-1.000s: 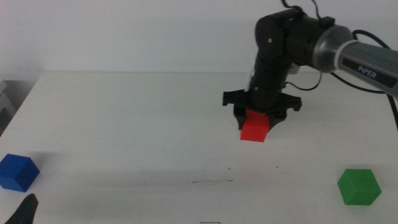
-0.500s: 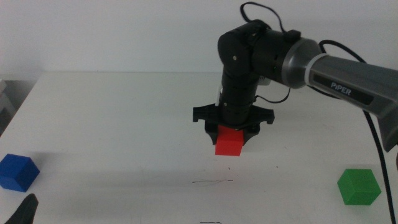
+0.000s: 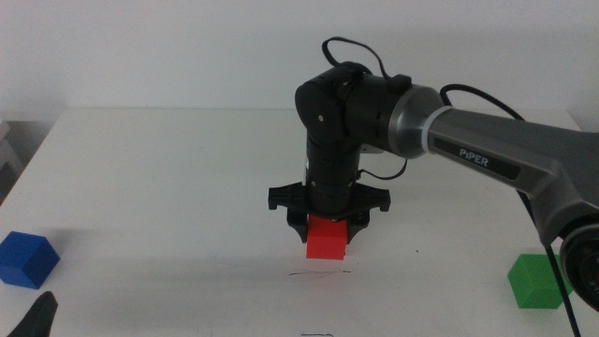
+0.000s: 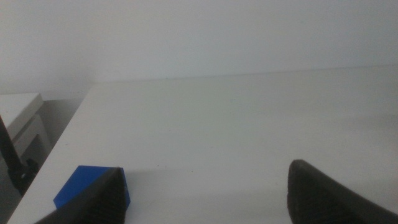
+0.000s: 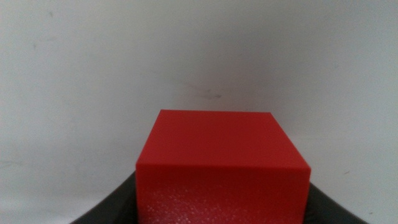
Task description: Stack red cubes first, then green, then blue cubes in a specific spot.
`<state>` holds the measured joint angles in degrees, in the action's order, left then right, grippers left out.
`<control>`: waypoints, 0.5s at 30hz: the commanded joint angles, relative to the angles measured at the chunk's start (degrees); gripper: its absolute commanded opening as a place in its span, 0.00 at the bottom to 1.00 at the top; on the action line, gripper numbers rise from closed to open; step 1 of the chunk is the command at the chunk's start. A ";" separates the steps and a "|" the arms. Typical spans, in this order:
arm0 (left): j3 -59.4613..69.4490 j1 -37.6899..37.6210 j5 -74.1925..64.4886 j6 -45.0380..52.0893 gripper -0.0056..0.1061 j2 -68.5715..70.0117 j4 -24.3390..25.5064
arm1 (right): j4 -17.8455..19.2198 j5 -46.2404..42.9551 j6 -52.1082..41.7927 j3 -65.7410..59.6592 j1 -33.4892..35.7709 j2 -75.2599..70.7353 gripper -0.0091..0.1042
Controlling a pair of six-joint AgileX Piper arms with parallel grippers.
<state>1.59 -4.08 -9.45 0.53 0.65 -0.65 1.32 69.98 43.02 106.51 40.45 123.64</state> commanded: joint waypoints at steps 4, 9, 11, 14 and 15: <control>-0.04 0.08 4.30 -0.53 0.83 1.48 -0.59 | 0.95 0.78 0.83 1.83 0.63 -3.04 0.16; -0.04 0.08 4.30 -0.53 0.83 1.48 -0.59 | 1.14 0.66 1.00 1.83 0.68 -2.19 0.16; -0.04 0.08 4.30 -0.53 0.83 1.48 -0.59 | 1.20 0.66 1.00 1.83 0.84 -1.69 0.16; -0.04 0.08 4.30 -0.53 0.83 1.48 -0.59 | 1.54 -0.78 1.00 1.83 1.02 -1.19 0.16; -0.04 0.08 4.30 -0.53 0.83 1.48 -0.59 | 1.82 -1.26 1.00 1.83 1.02 -1.01 0.16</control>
<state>1.59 -4.08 -9.45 0.53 0.65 -0.65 1.43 69.35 43.86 106.54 41.39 126.15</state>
